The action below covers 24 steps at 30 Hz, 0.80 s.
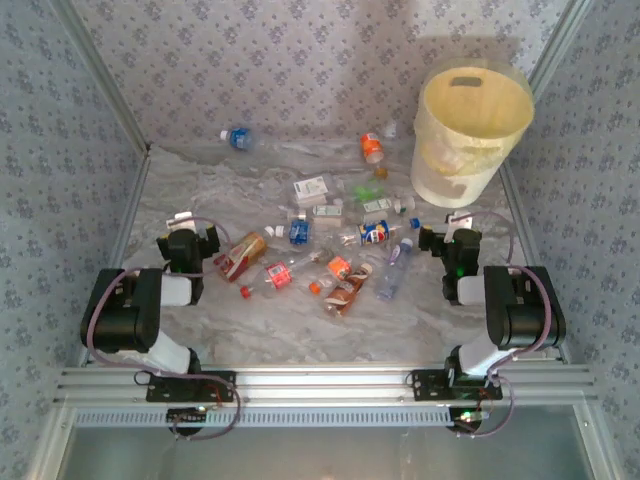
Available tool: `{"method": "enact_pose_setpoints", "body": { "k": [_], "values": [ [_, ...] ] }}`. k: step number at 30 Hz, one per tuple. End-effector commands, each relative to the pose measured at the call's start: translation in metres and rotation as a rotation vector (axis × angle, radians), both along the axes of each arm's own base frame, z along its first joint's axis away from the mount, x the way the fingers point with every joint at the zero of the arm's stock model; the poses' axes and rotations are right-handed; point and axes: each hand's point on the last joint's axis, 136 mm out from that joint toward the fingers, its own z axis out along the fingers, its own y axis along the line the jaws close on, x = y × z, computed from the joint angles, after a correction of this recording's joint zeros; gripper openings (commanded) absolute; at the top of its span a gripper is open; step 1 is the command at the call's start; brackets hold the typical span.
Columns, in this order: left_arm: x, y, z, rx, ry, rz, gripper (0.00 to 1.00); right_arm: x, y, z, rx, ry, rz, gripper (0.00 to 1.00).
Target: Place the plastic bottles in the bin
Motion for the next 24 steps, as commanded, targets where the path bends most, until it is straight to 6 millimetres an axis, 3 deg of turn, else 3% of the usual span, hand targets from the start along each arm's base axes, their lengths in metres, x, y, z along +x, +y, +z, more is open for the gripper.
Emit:
{"method": "enact_pose_setpoints", "body": {
  "k": [1, 24],
  "values": [
    [0.0057, 0.0016, 0.0129, 0.017, -0.037, 0.008, 0.98, 0.0039, -0.0007, 0.0074, 0.001, -0.021, -0.012, 1.00],
    [0.0055, 0.0009, 0.0127, 0.016, -0.037, 0.006, 0.98, 0.0032, 0.0005, 0.0063, 0.003, -0.017, -0.004, 1.00]
  ]
}}
